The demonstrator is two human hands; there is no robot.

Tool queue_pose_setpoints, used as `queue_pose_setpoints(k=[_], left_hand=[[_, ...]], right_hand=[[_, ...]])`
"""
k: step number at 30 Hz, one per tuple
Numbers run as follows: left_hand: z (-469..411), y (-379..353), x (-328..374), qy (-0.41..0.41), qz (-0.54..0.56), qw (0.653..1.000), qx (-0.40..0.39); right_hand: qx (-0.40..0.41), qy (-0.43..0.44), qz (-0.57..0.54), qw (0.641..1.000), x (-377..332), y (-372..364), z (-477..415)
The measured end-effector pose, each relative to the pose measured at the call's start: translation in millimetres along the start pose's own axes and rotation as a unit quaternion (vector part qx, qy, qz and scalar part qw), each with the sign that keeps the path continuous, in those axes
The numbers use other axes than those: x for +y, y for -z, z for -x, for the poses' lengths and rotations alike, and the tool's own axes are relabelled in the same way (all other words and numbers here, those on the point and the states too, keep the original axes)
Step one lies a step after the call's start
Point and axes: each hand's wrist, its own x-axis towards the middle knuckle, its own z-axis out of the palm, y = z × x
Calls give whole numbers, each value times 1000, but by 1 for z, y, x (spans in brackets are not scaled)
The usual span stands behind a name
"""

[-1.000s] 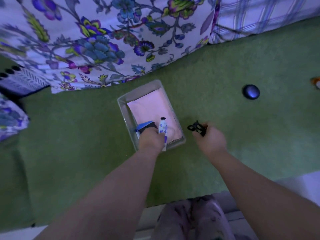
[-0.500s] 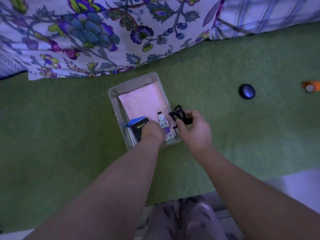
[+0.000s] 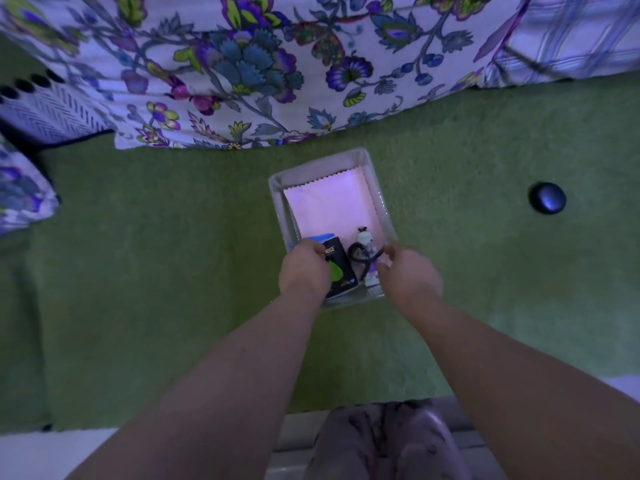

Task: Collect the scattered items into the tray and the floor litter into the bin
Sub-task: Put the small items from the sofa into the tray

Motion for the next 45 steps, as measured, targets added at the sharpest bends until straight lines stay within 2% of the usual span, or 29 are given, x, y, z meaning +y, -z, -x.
queue_pose_setpoints(k=[6, 8, 12, 22, 30, 34, 41, 43, 45], left_hand=[[0, 17, 0, 11, -62, 995, 73], [-1, 21, -2, 28, -103, 993, 46], [-1, 20, -4, 73, -93, 991, -66], [26, -23, 28, 82, -116, 986, -88], [60, -94, 109, 81, -75, 989, -101], [72, -131, 152, 75, -80, 990, -93], [82, -173, 211, 113, -124, 983, -72], [87, -182, 226, 126, -118, 985, -31], [92, -190, 239, 93, -148, 984, 26]], right_hand=[[50, -20, 10, 998, 9, 8, 8], [45, -26, 15, 999, 11, 8, 6], [-20, -31, -18, 999, 13, 6, -1], [-36, -51, -23, 998, 62, 31, -13], [-42, -50, -27, 997, 157, 99, -33], [-46, -45, -44, 997, 205, 130, -47], [-69, 7, -41, 997, 261, 167, -75], [-72, 23, -41, 996, 272, 173, -80], [-69, 24, -55, 996, 283, 177, -86]])
